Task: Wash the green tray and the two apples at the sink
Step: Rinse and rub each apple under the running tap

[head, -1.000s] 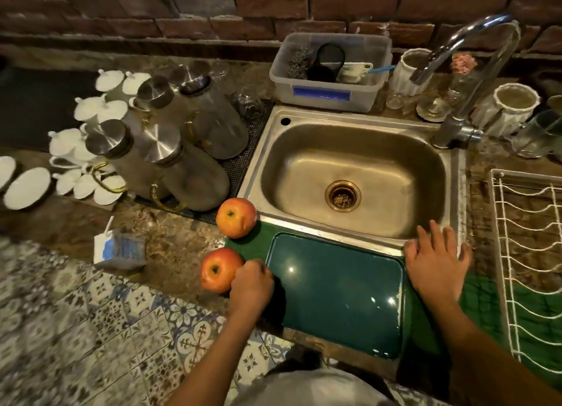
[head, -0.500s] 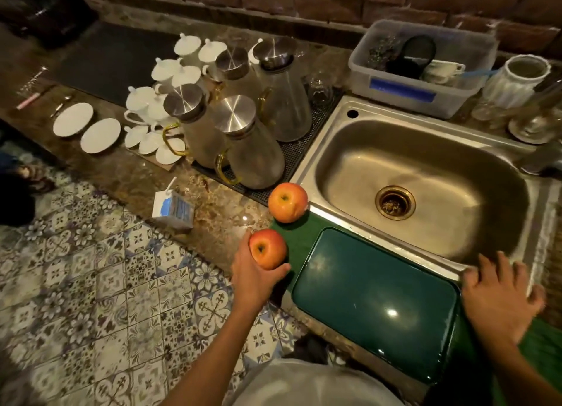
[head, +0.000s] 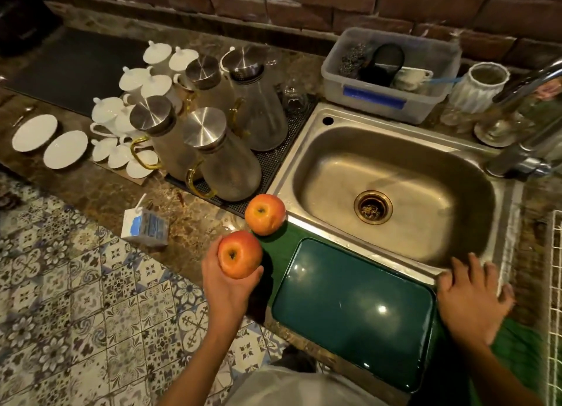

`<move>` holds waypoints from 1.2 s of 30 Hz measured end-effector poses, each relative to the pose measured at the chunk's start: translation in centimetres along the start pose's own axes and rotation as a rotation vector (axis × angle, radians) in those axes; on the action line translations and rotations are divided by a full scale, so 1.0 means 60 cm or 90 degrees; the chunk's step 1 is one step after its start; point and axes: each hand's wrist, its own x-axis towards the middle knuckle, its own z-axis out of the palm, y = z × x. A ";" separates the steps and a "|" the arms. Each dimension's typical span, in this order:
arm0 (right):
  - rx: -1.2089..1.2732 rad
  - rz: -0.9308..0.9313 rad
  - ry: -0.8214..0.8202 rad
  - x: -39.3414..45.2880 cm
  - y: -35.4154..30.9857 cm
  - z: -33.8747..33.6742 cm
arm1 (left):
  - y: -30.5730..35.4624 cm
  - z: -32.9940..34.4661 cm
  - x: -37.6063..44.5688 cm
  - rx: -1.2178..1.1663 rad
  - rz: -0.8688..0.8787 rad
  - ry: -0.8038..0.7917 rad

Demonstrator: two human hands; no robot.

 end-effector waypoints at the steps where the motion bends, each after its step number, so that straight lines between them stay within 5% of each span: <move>1: 0.003 0.002 -0.009 -0.002 -0.002 -0.003 | 0.017 -0.004 0.004 -0.005 0.019 0.008; 8: -0.005 0.010 -0.076 0.002 -0.004 -0.023 | 0.174 0.082 0.072 -0.113 0.088 -0.161; 23: 0.019 0.020 -0.075 0.002 -0.007 -0.026 | 0.374 0.450 0.086 -0.032 0.225 -0.431; 27: 0.174 0.058 0.011 0.033 -0.020 -0.055 | 0.388 0.475 0.088 -0.033 0.238 -0.435; 31: 0.567 0.218 0.096 0.188 -0.037 -0.137 | 0.399 0.483 0.091 -0.048 0.230 -0.439; 36: 0.702 0.437 0.133 0.389 -0.016 -0.203 | 0.400 0.482 0.093 -0.050 0.229 -0.433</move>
